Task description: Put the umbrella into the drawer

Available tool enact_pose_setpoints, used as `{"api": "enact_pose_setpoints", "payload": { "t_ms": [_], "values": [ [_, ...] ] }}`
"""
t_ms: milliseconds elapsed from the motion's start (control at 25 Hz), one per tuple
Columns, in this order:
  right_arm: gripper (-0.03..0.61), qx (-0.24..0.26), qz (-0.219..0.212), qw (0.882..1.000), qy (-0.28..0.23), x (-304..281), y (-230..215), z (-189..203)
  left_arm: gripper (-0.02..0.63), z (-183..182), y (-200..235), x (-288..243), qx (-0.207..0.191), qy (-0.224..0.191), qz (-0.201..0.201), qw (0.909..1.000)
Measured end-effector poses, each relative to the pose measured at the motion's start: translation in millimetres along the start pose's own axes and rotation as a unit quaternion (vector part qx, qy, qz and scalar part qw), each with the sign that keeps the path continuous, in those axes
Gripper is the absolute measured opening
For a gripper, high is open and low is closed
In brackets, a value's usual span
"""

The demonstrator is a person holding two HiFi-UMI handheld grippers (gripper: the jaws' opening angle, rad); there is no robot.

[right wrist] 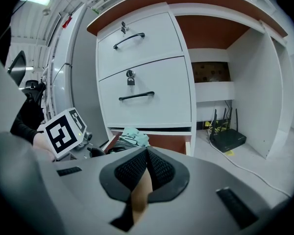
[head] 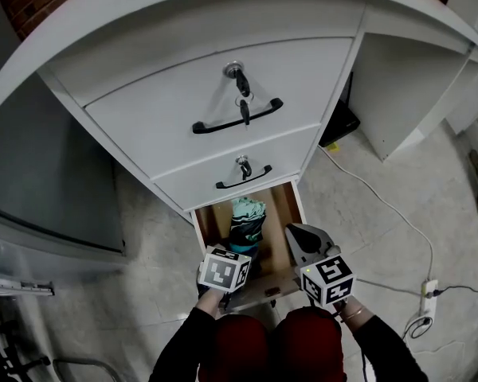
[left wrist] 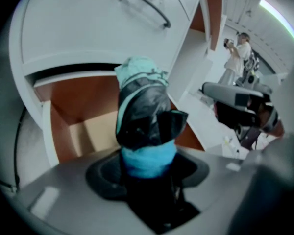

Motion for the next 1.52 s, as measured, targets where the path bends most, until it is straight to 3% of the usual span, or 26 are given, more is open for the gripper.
{"api": "enact_pose_setpoints", "payload": {
  "t_ms": [480, 1240, 1520],
  "values": [
    [0.002, -0.016, 0.008, 0.999, 0.030, -12, -8, 21, 0.250, 12, -1, -39, -0.013, 0.050, -0.021, 0.9984],
    [0.002, -0.022, 0.003, 0.998, 0.051, -23, -14, 33, 0.258, 21, 21, -73, 0.022, 0.071, -0.060, 0.9955],
    [0.002, -0.033, 0.006, 0.998, 0.055, -21, -15, 37, 0.272, 23, 22, -76, 0.018, 0.089, -0.071, 0.9933]
  ]
}}
Point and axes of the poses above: the fingertips, and each gripper's own axes: x backward along the fingers, y to its left, z out of its underside, the point moved 4 cm from there along x, backward along the fingers, and after that the axes turned 5 degrees about -z, right-handed, at the moved point
